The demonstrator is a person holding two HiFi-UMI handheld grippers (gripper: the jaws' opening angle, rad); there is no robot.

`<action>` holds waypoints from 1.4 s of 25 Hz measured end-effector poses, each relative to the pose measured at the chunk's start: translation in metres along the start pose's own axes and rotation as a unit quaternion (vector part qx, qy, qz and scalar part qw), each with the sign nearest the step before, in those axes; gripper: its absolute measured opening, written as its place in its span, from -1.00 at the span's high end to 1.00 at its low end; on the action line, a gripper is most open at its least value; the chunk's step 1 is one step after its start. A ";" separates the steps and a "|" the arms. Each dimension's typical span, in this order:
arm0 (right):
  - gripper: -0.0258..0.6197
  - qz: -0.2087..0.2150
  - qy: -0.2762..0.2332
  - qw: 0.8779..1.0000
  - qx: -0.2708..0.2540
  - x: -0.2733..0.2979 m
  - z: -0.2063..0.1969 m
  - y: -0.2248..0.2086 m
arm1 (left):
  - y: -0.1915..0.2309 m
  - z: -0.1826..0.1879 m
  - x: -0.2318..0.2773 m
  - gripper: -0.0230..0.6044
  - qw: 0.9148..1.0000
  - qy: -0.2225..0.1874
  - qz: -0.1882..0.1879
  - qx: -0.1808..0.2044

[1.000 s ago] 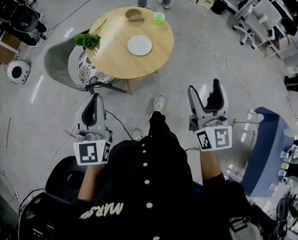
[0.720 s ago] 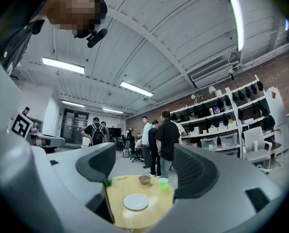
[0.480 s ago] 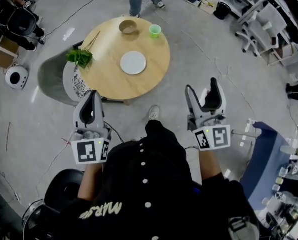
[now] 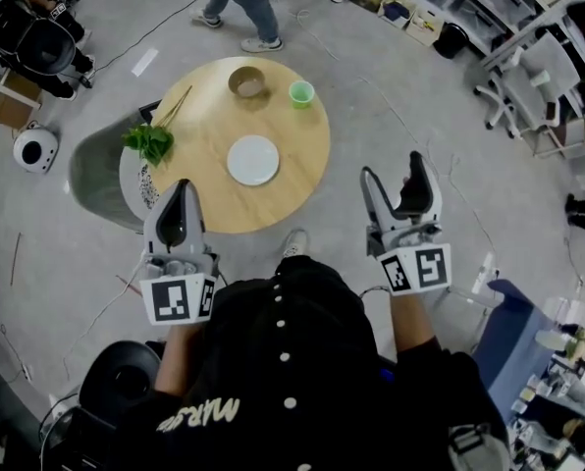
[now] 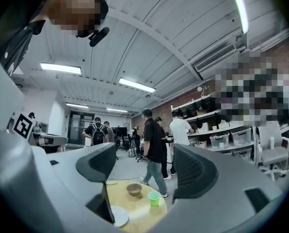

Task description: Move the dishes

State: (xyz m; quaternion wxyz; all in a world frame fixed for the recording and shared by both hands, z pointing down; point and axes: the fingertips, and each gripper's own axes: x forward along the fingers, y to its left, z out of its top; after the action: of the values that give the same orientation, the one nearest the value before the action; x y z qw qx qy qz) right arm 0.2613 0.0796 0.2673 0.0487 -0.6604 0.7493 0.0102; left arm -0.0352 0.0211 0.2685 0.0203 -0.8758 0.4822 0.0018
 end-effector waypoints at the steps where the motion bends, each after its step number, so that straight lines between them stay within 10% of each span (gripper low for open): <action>1: -0.19 0.005 0.000 1.000 0.002 0.009 -0.001 -0.006 | -0.002 -0.001 0.009 0.92 1.000 0.001 0.004 0.000; 15: -0.19 0.065 0.037 0.997 0.024 0.097 -0.041 -0.007 | 0.038 -0.029 0.040 0.92 0.996 0.035 0.076 -0.020; 35: -0.20 0.041 0.094 0.995 0.004 0.177 -0.102 0.025 | 0.123 -0.030 0.052 0.92 0.998 0.036 0.055 -0.015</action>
State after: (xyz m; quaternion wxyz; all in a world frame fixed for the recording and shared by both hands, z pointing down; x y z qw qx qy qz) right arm 0.2086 -0.1002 0.3522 -0.0199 -0.6269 0.7771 -0.0529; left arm -0.1118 -0.0894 0.2931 -0.0106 -0.8479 0.5297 -0.0218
